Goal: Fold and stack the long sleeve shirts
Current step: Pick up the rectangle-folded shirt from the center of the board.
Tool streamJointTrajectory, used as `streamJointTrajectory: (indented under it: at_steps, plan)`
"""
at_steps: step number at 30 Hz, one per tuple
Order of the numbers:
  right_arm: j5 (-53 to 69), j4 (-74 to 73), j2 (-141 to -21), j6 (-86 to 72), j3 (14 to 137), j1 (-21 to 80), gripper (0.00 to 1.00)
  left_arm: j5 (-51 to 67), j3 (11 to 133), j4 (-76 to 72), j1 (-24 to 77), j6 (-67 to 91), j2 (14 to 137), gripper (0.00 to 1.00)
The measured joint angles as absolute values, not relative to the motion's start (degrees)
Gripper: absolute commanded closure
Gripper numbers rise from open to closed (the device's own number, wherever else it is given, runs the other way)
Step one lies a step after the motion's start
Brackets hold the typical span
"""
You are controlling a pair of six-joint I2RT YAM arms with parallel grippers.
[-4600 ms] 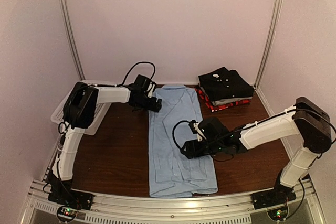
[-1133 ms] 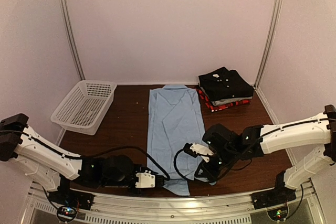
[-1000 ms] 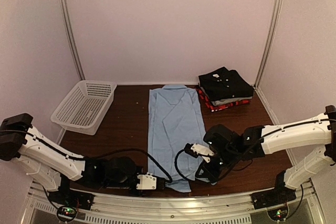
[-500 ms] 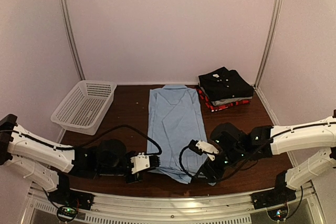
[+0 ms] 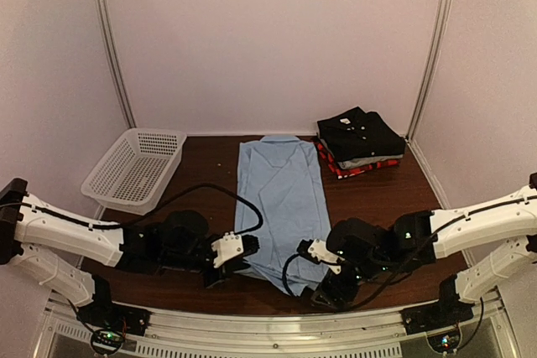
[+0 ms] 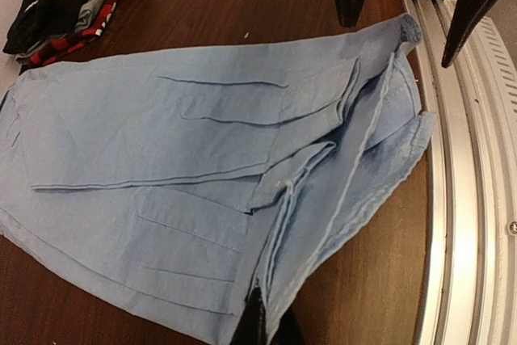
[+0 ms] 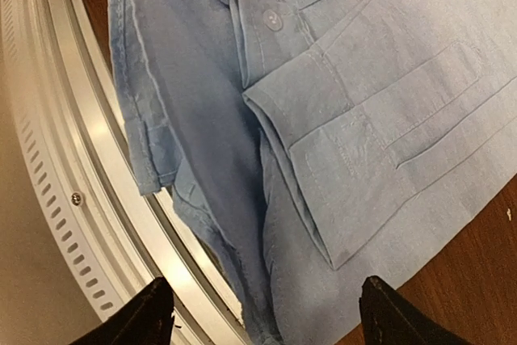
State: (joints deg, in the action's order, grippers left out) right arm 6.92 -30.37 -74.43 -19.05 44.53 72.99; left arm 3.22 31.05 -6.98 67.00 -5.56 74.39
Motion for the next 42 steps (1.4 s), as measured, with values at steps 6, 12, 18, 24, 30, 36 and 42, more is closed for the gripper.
streamJointTrajectory:
  at_steps: [6,12,18,24,30,36,42]
  plan:
    - [1.23,-32.88,-78.04,-19.79,45.76,75.24,0.23,4.75,31.64,-5.3,66.35,-4.03,75.0,1.0]
    - [-1.69,-34.13,-79.13,-19.94,45.98,76.77,0.3,5.43,32.62,-4.12,65.93,-2.92,74.98,1.0]
    - [-3.36,-34.3,-80.95,-20.14,46.89,77.47,0.55,6.15,32.8,-3.2,65.93,-2.0,74.46,1.0]
    - [-4.4,-34.72,-82.3,-20.67,46.89,78.11,0.95,7.42,32.82,-2.79,65.93,-1.13,72.2,1.0]
    - [-4.54,-35.38,-81.54,-21.56,46.94,81.3,1.0,9.17,33.32,-0.97,66.0,2.2,71.68,1.0]
    - [-0.97,-35.35,-80.34,-24.1,46.94,88.16,1.0,7.62,34.37,5.06,72.75,9.39,71.44,1.0]
    - [5.63,-35.42,-78.28,-27.83,46.81,92.49,1.0,6.37,34.44,11.38,82.35,19.64,67.48,1.0]
